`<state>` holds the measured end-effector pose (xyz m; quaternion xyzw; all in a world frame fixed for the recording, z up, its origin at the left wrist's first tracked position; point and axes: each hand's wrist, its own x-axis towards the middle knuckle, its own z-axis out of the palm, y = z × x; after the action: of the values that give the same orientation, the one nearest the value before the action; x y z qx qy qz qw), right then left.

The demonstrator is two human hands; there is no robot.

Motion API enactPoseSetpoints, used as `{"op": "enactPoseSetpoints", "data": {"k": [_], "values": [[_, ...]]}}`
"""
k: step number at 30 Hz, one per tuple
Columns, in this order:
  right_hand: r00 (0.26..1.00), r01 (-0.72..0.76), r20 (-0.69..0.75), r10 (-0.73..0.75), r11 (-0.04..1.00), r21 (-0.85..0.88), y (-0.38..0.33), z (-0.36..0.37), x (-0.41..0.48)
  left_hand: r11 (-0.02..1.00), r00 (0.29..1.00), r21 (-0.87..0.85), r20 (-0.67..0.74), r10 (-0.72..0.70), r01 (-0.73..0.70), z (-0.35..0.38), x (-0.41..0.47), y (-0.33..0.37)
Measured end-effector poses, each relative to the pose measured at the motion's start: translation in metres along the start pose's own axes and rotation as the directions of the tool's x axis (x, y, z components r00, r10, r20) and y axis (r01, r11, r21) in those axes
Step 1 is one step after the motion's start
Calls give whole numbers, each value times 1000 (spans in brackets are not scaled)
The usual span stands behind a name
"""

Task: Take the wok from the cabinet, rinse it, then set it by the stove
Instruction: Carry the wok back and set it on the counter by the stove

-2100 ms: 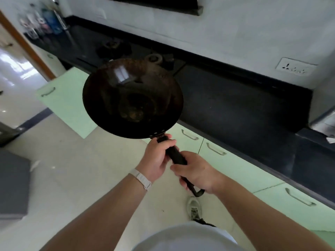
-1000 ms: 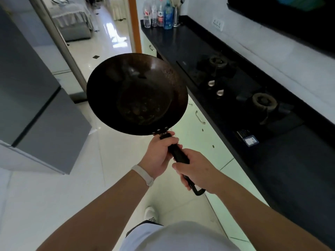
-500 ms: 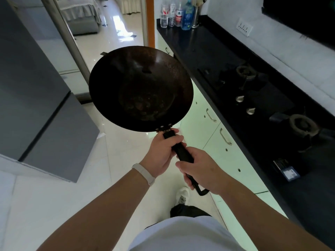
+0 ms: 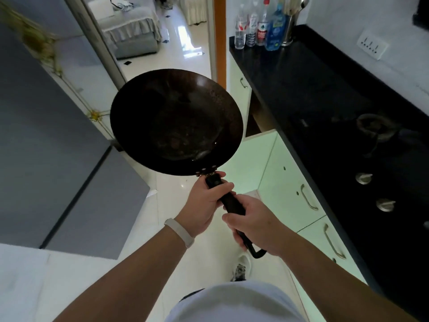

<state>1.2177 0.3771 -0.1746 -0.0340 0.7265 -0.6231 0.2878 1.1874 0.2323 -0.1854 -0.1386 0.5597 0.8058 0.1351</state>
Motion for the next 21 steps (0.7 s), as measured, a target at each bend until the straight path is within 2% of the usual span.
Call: {"op": "enactPoseSetpoints", "data": {"k": [4,8,13,21], "values": [[999,27,33,-26,999,-30,-26,-31,43,999,1000,-30,20,16,-15,4,48,26],[999,6,32,-5,999,-52,-46,-49,76,993,997,-97,54,-64,69,1,87,49],[999,-32,4,32,998,-47,-63,-63,120,991,985,-17,116,-128,130,-12,137,70],[987,-78,-139,74,997,-21,-91,-59,196,989,956,15,254,-145,147,-42,228,103]]}}
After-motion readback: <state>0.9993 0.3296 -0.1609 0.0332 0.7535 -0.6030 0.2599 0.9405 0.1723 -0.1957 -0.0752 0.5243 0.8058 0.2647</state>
